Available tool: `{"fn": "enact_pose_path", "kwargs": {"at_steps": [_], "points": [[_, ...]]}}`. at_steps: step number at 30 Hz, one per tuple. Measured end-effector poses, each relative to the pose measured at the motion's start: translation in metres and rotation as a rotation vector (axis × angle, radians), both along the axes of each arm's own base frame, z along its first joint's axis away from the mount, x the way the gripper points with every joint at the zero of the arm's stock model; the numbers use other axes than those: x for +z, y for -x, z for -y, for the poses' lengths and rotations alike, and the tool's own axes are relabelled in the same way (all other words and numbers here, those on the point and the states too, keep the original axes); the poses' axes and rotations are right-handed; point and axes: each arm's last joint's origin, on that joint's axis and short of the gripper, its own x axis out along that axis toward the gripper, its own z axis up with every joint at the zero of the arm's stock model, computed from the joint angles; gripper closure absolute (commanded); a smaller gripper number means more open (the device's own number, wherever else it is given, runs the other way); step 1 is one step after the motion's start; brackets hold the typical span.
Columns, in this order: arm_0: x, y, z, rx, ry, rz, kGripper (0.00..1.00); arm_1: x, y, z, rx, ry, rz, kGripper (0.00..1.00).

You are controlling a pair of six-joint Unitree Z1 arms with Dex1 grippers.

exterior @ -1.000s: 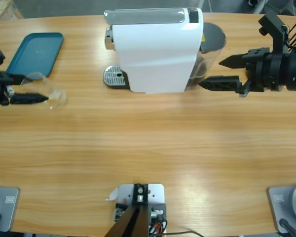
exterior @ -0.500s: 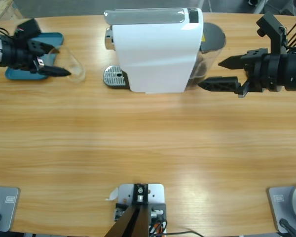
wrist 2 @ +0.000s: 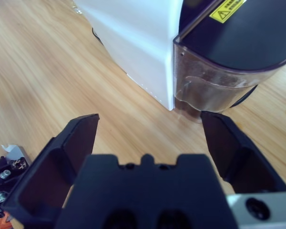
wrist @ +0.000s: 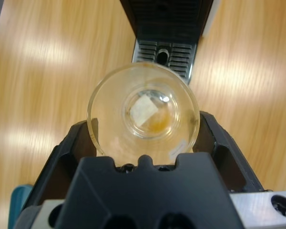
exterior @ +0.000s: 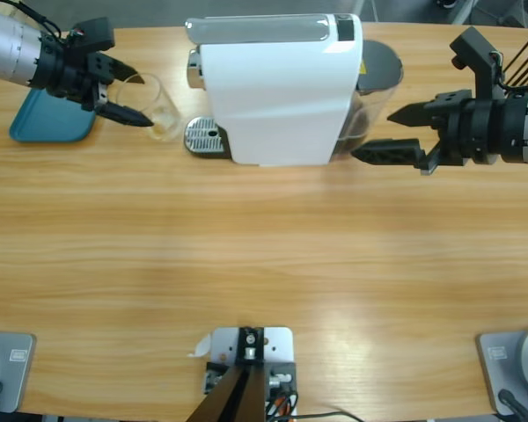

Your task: Pour coffee

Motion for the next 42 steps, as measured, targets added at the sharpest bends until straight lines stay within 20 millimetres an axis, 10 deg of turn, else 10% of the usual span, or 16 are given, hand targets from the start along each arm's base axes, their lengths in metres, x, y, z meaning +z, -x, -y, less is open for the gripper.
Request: {"fn": "enact_pose_path", "kwargs": {"at_steps": [42], "points": [[-0.018, -0.023, 0.041, -0.079, 0.008, -0.042, 0.805, -0.003, -0.003, 0.001, -0.004, 0.01, -0.005, 0.041]]}}
